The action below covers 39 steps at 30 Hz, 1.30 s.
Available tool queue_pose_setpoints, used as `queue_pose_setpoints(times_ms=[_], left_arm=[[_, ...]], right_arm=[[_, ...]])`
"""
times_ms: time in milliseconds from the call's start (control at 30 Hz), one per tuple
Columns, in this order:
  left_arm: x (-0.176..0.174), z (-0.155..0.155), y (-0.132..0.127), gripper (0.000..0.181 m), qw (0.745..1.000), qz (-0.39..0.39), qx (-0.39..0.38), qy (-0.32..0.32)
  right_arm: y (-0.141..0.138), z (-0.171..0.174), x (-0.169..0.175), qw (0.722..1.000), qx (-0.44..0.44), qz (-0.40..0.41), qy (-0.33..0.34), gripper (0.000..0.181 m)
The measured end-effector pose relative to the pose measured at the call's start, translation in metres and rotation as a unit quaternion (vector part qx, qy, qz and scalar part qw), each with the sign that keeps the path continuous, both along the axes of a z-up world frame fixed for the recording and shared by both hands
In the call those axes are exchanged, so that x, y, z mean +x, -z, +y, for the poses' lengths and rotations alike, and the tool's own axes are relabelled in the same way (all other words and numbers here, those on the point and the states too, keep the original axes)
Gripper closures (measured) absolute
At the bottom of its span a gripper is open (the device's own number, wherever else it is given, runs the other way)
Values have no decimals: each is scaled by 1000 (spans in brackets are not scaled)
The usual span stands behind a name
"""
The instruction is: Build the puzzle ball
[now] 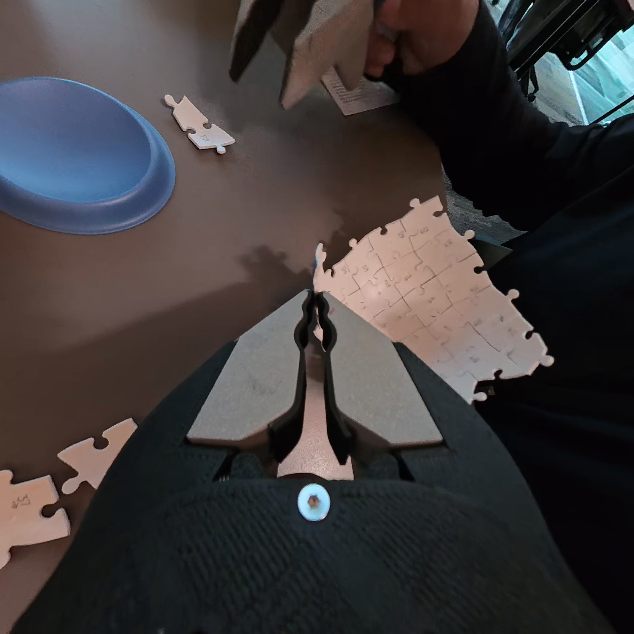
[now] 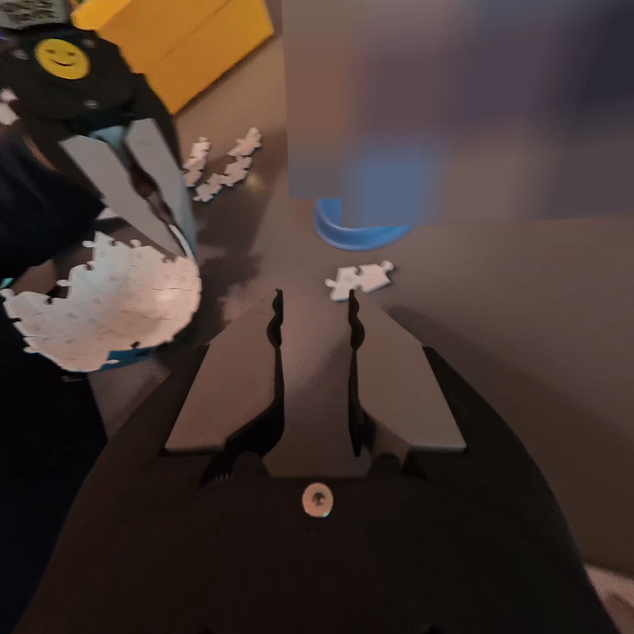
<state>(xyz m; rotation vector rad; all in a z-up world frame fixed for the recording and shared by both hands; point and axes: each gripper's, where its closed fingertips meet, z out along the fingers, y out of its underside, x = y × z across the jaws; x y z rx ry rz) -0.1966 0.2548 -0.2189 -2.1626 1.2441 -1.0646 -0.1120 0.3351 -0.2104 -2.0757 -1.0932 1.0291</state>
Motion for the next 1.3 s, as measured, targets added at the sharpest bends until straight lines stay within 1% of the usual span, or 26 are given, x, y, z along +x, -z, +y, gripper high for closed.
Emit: queue_pose_setpoints(times_ms=[67, 133, 233, 333, 433, 567, 700, 800, 967, 1067, 1133, 1200, 1300], left_arm=[[0, 0, -1, 181, 1000, -2, 1, -1], [-1, -1, -1, 181, 1000, -4, 2, -2], [-2, -1, -2, 181, 1000, -5, 5, -5], [-3, -1, -1, 181, 1000, -4, 5, -11], [-3, -1, -1, 181, 1000, -5, 3, -15], [-4, 0, 0, 181, 1000, -6, -1, -19], [-5, 0, 1, 181, 1000, -7, -3, -21], [-6, 0, 1, 181, 1000, -7, -5, -24], [-7, -1, 3, 181, 1000, -7, -9, -25], [-7, -2, 3, 181, 1000, -7, -10, -22], [-7, -2, 3, 181, 1000, -7, -10, -22], [-7, -2, 3, 181, 1000, -7, -10, -22], [-7, -2, 3, 181, 1000, -7, -10, -22]], right_arm=[[8, 8, 15, 999, 4, -32, 25, 142], [17, 11, 19, 998, 14, -61, 31, 138], [29, 11, 11, 994, 37, -101, 19, 132], [32, 17, 4, 990, 68, -127, 11, 125], [30, 25, 2, 987, 80, -136, 4, 124], [31, 26, -5, 991, 58, -122, -19, 122], [32, 24, -13, 991, 56, -114, -40, 124], [33, 24, -13, 989, 69, -119, -50, 137], [33, 21, -12, 989, 74, -111, -68, 134], [34, 20, -10, 985, 93, -121, -83, 132], [35, 20, -9, 982, 108, -129, -89, 134], [36, 24, -9, 981, 117, -135, -81, 142], [36, 26, -10, 981, 118, -135, -77, 142]])
